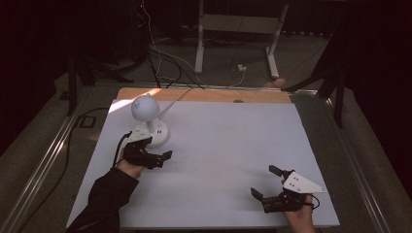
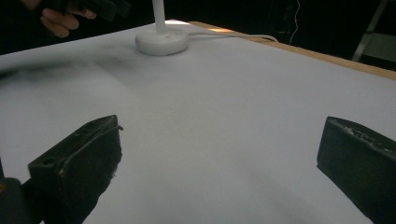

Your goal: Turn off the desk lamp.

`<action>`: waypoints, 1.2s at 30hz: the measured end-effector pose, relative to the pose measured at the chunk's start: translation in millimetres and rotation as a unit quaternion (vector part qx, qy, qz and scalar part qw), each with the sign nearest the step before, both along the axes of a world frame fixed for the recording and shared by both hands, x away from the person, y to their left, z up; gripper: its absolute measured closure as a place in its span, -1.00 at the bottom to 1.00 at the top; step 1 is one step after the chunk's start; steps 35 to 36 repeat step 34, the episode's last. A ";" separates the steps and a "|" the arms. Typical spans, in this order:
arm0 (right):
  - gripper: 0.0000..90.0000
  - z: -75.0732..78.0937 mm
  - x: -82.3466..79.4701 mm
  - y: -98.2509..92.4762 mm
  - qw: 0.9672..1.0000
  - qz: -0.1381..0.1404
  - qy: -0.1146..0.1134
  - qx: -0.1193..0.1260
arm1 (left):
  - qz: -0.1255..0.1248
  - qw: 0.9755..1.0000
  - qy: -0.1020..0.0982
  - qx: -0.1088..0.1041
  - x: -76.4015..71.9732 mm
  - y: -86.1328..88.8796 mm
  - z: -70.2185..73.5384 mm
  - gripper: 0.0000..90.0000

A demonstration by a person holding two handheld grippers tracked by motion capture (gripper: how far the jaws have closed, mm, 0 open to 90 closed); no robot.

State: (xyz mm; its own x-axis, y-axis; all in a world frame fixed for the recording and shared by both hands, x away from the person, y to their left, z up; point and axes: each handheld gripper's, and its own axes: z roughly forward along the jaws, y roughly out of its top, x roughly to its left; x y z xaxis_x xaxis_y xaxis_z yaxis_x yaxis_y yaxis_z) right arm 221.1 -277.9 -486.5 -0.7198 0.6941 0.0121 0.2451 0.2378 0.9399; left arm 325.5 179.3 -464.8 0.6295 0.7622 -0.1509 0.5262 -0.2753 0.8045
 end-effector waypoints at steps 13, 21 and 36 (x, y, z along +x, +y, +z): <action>-1.00 0.2 0.4 0.9 1.000 0.001 0.001 0.000 | -0.015 1.000 0.014 0.014 -26.0 7.0 -11.8 -0.97; -1.00 -0.2 0.7 1.7 1.000 0.003 0.002 -0.002 | -0.023 0.999 0.018 0.023 -40.5 9.8 -19.2 -0.97; -1.00 -1.1 1.6 2.5 1.000 0.005 0.005 0.000 | -0.041 0.998 0.037 0.036 -51.0 12.8 -36.6 -0.97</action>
